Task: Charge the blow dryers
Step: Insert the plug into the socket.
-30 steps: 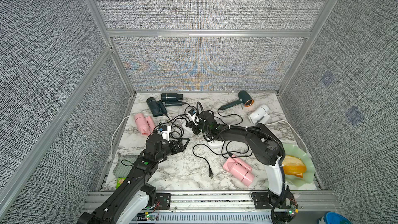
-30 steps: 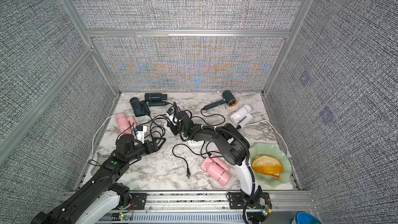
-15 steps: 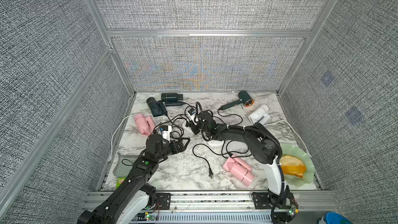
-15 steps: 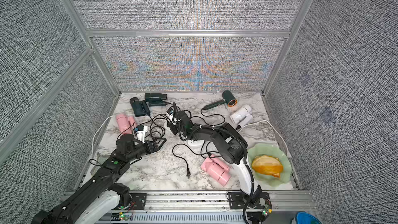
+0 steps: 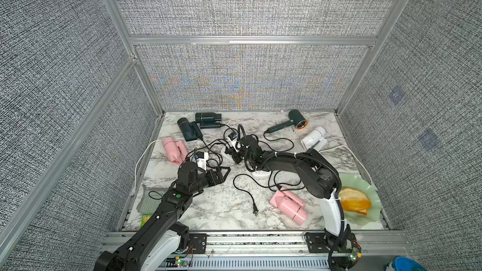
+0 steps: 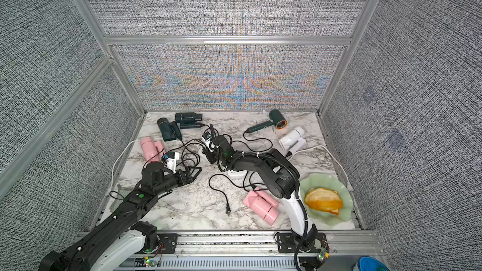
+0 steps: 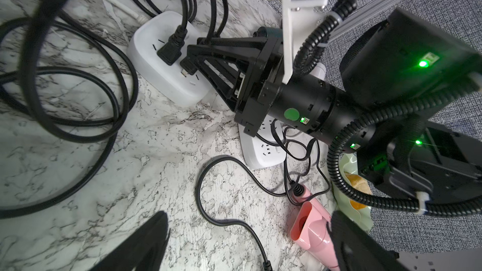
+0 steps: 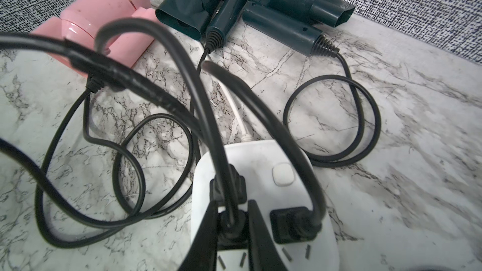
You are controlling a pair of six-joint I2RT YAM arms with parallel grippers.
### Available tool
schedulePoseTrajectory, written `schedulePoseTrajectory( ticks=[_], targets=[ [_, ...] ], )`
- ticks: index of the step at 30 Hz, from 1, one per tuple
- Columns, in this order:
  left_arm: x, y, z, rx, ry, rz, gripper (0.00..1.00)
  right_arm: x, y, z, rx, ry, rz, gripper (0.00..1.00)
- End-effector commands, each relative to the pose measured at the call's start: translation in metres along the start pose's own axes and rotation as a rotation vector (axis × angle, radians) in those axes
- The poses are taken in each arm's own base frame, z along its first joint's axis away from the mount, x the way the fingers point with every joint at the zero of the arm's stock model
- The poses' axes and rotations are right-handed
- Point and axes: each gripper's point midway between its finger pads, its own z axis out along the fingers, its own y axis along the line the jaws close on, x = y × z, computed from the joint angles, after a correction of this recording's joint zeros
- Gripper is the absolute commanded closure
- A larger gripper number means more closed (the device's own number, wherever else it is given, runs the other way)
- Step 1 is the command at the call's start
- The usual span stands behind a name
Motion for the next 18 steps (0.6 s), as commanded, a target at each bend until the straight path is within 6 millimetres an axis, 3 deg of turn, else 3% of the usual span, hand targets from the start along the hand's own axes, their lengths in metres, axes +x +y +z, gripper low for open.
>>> schedulePoseTrajectory(
  ticks=[1, 18],
  targets=[
    [-0.006, -0.006, 0.001, 0.023, -0.02, 0.019, 0.02, 0.007, -0.001, -0.002, 0.013, 0.018, 0.0, 0.87],
    [-0.01, -0.006, 0.005, 0.013, -0.015, 0.013, 0.03, 0.03, -0.003, -0.005, 0.039, 0.034, 0.017, 0.86]
  ],
)
